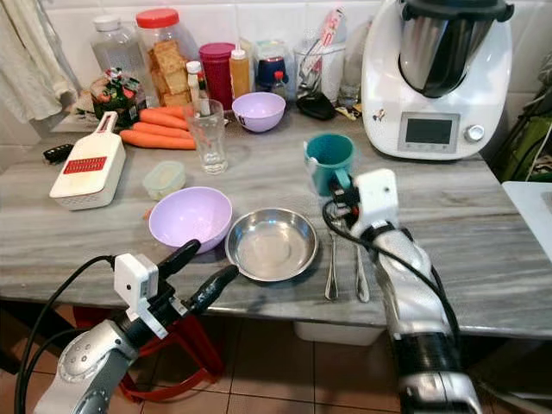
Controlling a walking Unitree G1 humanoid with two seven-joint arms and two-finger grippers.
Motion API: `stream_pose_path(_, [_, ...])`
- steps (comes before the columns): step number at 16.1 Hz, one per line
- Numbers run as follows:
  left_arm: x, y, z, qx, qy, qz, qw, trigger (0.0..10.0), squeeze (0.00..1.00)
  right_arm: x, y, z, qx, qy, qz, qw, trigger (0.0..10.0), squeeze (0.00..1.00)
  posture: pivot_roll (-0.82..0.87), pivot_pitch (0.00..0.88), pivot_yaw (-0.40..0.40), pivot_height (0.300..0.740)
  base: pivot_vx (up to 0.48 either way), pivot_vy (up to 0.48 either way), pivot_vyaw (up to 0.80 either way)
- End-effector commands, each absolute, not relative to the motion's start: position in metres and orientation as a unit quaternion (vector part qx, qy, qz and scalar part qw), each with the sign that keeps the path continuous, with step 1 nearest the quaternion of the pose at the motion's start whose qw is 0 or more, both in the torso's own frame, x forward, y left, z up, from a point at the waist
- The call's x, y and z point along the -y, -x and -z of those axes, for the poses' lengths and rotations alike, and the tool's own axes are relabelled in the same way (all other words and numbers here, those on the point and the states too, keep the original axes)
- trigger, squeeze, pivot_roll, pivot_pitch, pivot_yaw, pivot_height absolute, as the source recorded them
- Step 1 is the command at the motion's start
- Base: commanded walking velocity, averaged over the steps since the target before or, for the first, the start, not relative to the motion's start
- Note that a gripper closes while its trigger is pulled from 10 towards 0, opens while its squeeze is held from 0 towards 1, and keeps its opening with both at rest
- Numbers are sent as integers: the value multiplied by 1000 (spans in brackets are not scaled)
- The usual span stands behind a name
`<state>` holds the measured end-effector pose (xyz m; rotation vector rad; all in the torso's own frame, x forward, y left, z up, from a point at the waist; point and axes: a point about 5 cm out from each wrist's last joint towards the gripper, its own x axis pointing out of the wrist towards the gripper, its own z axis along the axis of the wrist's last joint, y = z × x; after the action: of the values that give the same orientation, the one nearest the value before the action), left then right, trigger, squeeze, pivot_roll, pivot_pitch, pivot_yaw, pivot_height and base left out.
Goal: Setting the table
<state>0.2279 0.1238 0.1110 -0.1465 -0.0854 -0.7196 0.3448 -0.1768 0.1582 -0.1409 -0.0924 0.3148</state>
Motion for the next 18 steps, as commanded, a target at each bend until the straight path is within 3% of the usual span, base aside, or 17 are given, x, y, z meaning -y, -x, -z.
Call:
stream_pose_path(1, [-124,-224,-114,39,73,355,931,10000,0,168,-351,-164,64,63,-183,979,10000,0,-38,74,47,740,0,0,0])
stream_pose_path(15, [-119,-220,-121,30,83,375,923,10000,0,170,-367,-144,32,61,-226,972,10000,0,-20,120,79,740,0,0,0])
stream_pose_path(16, [-118,-220,-121,30,84,377,922,10000,0,169,-367,-144,32,57,-228,971,10000,145,-18,122,79,740,0,0,0])
stream_pose_path(17, [-117,-219,-122,29,87,383,919,10000,0,168,-368,-144,33,55,-231,971,10000,608,-16,124,81,740,0,0,0])
stream_pose_path(18, [-117,-218,-123,29,90,388,917,10000,0,166,-368,-143,34,54,-232,971,10000,757,-16,124,82,740,0,0,0])
